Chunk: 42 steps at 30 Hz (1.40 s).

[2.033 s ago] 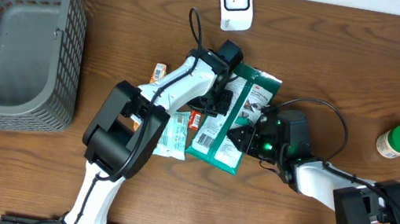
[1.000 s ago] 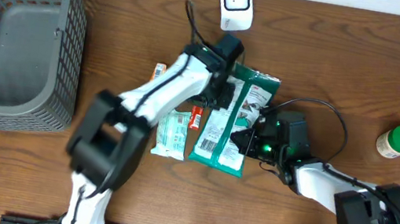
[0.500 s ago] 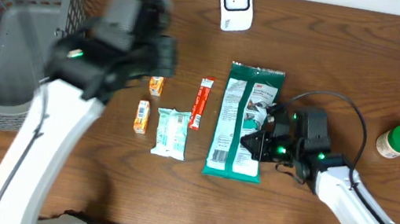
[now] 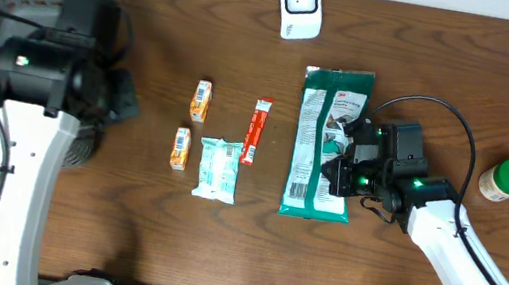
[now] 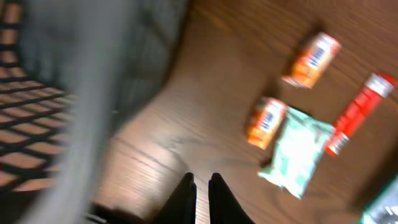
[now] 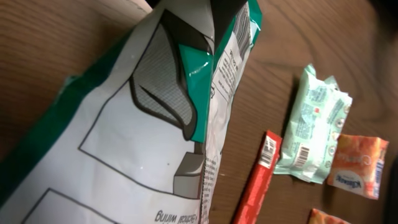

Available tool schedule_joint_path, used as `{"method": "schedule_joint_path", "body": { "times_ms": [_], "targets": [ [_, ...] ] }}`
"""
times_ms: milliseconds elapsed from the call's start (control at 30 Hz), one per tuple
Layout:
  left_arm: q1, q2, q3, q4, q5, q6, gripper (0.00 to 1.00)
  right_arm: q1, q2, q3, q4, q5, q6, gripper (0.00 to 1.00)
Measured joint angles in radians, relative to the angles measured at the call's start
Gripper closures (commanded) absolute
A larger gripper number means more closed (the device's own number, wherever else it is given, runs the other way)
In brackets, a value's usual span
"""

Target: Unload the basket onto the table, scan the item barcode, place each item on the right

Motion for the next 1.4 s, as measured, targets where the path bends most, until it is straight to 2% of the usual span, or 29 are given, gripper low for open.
{"method": "schedule_joint_path", "body": {
  "times_ms": [333,533,633,900,1133,1400],
  "targets": [
    [0.158,0.0,0.0,0.0,-0.035,-0.016,0.89,0.0,0.0,0.0,-0.008,0.027,-0.009,0.99],
    [0.185,0.0,0.0,0.015,-0.017,-0.021,0.92,0.0,0.0,0.0,-0.008,0.035,-0.027,0.99],
    [0.186,0.0,0.0,0.05,0.054,-0.007,0.92,-0.005,0.0,0.001,-0.011,0.033,-0.036,0.99],
    [0.185,0.0,0.0,0.176,0.396,0.124,0.93,-0.029,-0.002,0.111,-0.14,0.032,-0.111,0.99],
    [0.185,0.0,0.0,0.242,0.486,0.169,0.91,-0.029,-0.036,0.226,-0.268,0.032,-0.255,0.99],
    [0.186,0.0,0.0,0.395,0.484,0.191,0.52,-0.027,-0.095,0.335,-0.314,0.032,-0.441,0.99]
  ]
}}
